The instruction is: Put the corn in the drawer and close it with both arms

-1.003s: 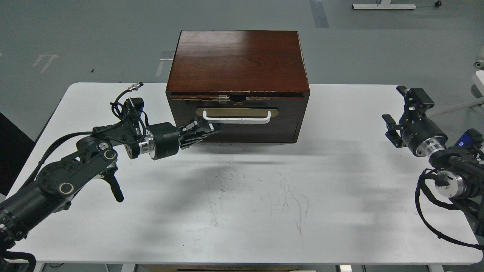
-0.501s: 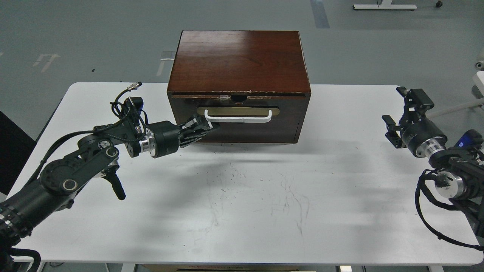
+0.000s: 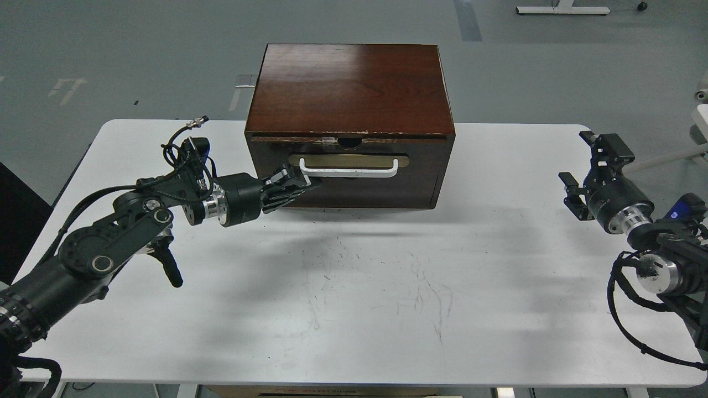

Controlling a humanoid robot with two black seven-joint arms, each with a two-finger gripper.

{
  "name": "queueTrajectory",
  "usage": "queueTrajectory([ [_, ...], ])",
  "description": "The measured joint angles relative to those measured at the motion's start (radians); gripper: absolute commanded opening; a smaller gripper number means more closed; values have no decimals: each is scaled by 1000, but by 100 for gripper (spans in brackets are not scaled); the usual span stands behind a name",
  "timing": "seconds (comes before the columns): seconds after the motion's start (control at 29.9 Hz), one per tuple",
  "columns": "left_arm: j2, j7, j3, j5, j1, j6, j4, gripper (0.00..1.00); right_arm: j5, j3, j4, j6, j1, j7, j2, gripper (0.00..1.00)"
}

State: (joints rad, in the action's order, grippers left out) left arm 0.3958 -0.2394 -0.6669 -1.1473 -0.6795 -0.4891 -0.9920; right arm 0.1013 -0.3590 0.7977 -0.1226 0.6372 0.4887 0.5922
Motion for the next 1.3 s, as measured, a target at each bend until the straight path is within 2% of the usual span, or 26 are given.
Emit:
queueTrajectory([
  [0.77, 9, -9, 5, 21, 9, 1, 8, 0, 0, -2, 2, 0, -1, 0, 0, 99],
  [0.84, 20, -14, 5, 21, 17, 2, -1, 25, 0, -2, 2, 0, -1, 0, 0, 99],
  [0.87, 29, -15, 5, 22, 20, 2, -8, 52, 0, -2, 2, 0, -1, 0, 0, 99],
  [0.9, 42, -19, 6, 22, 25, 2, -17, 84, 0, -2, 2, 0, -1, 0, 0, 99],
  [0.94, 56, -20, 6, 22, 30, 2, -28, 100, 0, -2, 2, 0, -1, 0, 0, 99],
  [1.3, 226, -58, 0, 138, 99, 0, -244, 100, 0, -9, 3, -2, 0, 0, 0, 99],
])
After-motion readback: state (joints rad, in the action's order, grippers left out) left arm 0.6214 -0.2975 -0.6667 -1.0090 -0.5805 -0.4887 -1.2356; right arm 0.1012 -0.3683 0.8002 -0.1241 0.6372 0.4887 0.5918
